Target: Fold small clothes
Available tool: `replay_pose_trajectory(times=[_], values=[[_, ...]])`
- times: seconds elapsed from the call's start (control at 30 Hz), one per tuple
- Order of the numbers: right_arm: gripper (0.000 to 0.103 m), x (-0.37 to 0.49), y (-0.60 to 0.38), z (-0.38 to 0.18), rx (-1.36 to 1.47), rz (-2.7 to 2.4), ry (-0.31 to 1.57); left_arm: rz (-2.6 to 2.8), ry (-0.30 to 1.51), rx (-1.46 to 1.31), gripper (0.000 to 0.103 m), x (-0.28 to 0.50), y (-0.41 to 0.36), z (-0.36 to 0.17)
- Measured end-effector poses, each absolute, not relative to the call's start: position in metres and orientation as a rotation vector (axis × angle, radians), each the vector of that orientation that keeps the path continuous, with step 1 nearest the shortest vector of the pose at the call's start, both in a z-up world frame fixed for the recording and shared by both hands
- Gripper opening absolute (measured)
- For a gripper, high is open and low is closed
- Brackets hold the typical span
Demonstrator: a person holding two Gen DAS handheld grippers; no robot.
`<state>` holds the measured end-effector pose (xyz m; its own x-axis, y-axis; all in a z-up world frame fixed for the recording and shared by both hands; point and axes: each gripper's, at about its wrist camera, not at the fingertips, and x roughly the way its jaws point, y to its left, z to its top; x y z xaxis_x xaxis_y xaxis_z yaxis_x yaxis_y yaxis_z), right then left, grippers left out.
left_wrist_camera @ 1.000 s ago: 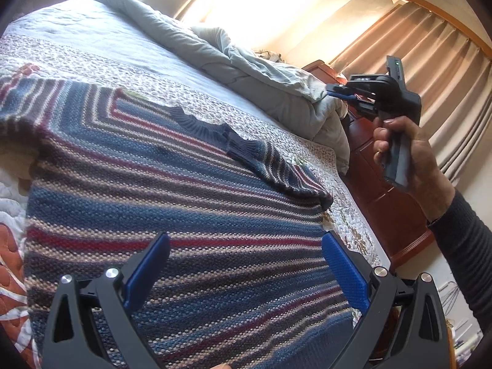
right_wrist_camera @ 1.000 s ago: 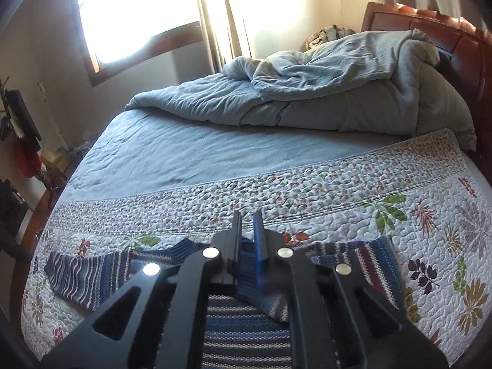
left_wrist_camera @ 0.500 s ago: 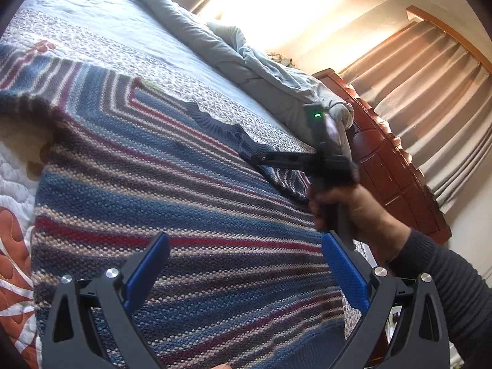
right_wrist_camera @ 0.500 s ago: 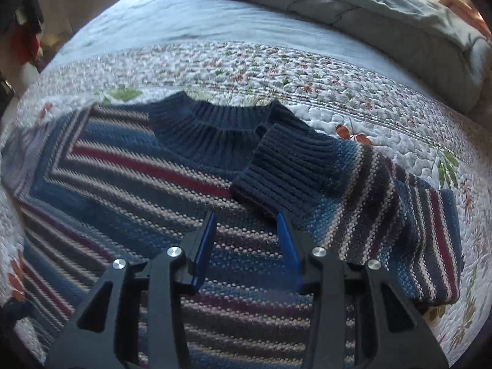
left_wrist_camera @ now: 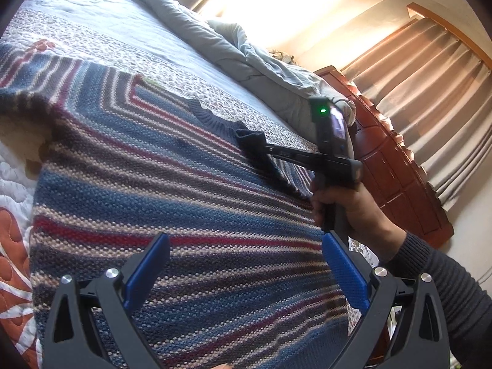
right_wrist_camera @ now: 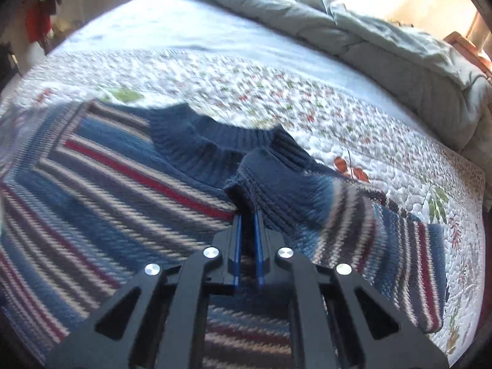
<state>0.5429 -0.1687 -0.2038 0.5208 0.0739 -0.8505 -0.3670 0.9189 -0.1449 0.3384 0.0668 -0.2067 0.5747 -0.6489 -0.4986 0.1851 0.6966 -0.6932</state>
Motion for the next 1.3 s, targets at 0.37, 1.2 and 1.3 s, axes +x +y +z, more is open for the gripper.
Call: replay_pose_trajectory(times=[0.37, 1.2, 1.3], values=[[0.039, 0.498, -0.177, -0.198, 0.146, 0.439, 0.984, -0.501, 0.832, -0.690, 0.099, 0.345, 0.081, -0.213], [0.056, 0.388, -0.280, -0.197, 0.708, 0.314, 0.737, -0.416, 1.281, -0.774, 0.092, 0.580, -0.041, -0.268], [0.056, 0.387, -0.284, -0.194, 0.734, 0.326, 0.736, -0.385, 1.310, -0.726, 0.054, 0.582, -0.043, -0.268]])
